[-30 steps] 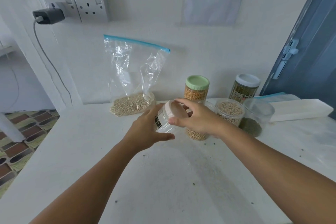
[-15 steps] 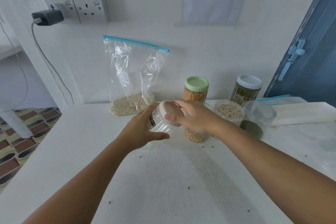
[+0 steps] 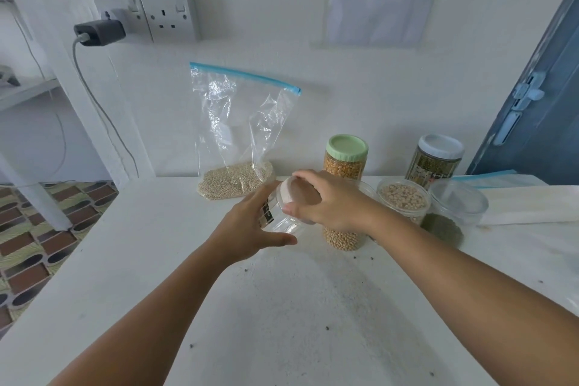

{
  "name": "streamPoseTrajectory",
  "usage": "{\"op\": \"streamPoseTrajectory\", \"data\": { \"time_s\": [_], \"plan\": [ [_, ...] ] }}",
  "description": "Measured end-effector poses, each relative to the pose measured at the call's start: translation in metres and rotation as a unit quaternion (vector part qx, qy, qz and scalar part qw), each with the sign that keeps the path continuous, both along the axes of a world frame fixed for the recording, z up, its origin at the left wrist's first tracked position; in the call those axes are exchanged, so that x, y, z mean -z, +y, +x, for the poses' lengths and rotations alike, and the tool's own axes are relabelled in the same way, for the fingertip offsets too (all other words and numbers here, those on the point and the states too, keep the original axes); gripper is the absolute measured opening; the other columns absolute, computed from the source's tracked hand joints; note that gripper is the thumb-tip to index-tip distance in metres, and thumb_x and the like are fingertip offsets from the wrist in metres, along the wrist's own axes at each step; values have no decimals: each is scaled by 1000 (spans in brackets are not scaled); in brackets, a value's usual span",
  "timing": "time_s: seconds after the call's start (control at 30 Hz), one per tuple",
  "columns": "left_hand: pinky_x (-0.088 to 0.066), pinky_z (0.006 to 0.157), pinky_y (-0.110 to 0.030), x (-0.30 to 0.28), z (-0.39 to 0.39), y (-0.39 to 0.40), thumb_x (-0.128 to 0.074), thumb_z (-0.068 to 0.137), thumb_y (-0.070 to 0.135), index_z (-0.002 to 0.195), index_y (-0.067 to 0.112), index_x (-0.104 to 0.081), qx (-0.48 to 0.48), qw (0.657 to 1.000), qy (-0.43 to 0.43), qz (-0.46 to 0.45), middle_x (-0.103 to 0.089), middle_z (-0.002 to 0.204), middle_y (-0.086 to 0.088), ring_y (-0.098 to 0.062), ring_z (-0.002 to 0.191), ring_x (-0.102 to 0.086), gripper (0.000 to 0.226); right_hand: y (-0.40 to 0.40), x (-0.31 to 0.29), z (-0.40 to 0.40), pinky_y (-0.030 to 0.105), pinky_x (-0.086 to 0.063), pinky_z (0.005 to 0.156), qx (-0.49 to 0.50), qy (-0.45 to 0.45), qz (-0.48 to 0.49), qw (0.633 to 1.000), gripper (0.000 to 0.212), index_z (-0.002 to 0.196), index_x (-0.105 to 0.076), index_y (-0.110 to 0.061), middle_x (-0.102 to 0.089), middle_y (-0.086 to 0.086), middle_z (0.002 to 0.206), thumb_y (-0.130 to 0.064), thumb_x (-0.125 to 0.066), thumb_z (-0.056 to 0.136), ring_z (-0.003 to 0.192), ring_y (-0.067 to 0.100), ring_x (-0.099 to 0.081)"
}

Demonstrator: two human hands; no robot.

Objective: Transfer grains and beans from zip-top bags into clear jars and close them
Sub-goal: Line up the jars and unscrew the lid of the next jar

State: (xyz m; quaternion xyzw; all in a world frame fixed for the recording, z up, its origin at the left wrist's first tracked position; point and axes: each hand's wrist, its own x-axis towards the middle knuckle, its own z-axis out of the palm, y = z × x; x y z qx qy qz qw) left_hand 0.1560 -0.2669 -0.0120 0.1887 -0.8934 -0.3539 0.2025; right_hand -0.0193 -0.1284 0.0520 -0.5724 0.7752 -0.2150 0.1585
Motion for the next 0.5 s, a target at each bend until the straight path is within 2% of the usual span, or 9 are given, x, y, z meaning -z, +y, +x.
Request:
{"op": "streamPoseTrajectory", "data": {
  "time_s": [0.1, 0.2, 0.27, 0.4, 0.5],
  "plan": [
    [-48, 102, -29, 1, 1, -2, -92, 66, 64, 151, 56, -33, 6, 1000, -5, 2, -55, 143, 22, -4, 126, -56, 104, 3, -5, -8, 41, -44, 111, -58, -10, -17, 998, 85, 152, -37, -44, -44, -14, 148, -60, -79, 80, 136, 11, -44],
    [-47, 107, -32, 2, 1, -3, -91, 64, 68, 151, 58, -30, 5, 1000, -10, -1, -51, 148, 21, -6, 130, -53, 107, 3, -7, -15, 42, -48, 106, -93, 7, -28, 995, 85, 147, -41, -49, -46, -17, 141, -47, -87, 75, 130, 11, -48],
    [-46, 108, -32, 2, 2, -3, -91, 64, 69, 151, 58, -31, 6, 1000, -11, -2, -50, 149, 22, -6, 131, -52, 106, 4, -6, -15, 44, -49, 105, -104, 14, -39, 994, 86, 146, -42, -49, -47, -17, 138, -45, -88, 74, 129, 11, -49],
    [-46, 109, -31, -1, 3, -1, -92, 64, 66, 137, 75, -27, 13, 1000, -3, -4, -49, 150, 23, -5, 131, -52, 98, 8, -3, -14, 41, -50, 104, -112, 18, -68, 991, 86, 146, -43, -47, -46, -17, 138, -42, -89, 74, 127, 10, -49],
    [-47, 108, -31, -2, 3, -1, -93, 65, 64, 137, 73, -30, 18, 1000, -6, -1, -52, 146, 24, -4, 129, -54, 96, 14, -1, -13, 39, -50, 102, -120, 24, -79, 989, 84, 144, -43, -47, -46, -17, 137, -38, -89, 74, 126, 9, -49]
  ]
}}
